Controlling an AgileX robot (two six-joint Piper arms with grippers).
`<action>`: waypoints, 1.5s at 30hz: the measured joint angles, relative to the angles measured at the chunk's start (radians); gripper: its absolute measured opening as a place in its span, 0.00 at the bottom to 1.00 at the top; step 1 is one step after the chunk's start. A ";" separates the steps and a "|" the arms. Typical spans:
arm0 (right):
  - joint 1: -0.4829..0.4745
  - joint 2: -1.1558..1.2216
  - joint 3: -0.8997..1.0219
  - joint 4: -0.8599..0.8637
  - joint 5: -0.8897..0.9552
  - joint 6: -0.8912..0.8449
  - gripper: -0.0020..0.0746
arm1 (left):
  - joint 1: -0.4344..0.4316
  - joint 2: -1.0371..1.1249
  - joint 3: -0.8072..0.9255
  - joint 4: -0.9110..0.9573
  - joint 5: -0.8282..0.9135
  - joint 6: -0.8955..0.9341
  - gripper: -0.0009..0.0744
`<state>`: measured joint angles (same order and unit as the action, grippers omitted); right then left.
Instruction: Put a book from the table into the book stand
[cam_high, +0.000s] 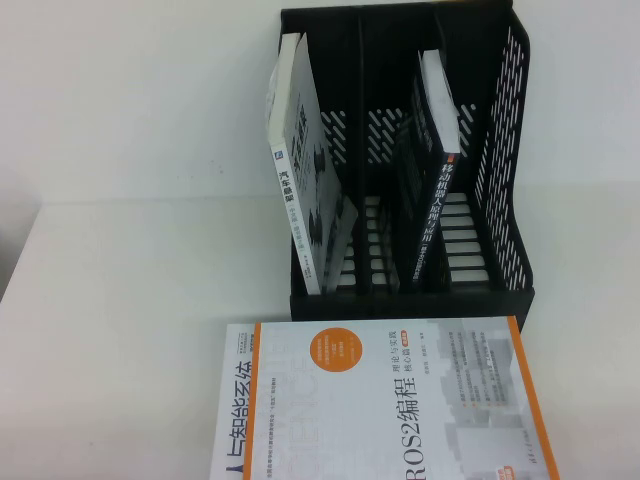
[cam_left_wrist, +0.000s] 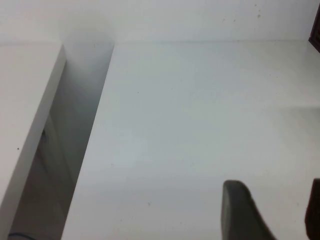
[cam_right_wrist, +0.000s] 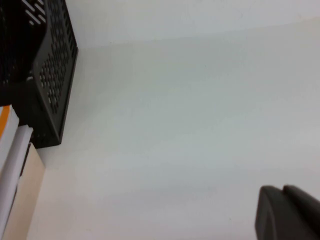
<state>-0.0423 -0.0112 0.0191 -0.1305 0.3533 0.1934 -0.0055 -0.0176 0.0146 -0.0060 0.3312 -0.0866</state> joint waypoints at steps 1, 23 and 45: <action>0.000 0.000 0.000 0.000 0.000 0.000 0.03 | 0.000 0.000 0.000 0.000 0.000 0.000 0.37; 0.000 0.000 0.008 -0.008 -0.177 0.000 0.03 | 0.000 0.000 0.006 0.000 -0.196 0.000 0.37; 0.000 0.000 0.008 -0.018 -0.841 -0.002 0.03 | 0.000 0.000 0.006 0.006 -0.878 -0.015 0.37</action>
<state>-0.0423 -0.0112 0.0271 -0.1484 -0.4877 0.1912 -0.0055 -0.0176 0.0210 0.0000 -0.5471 -0.1012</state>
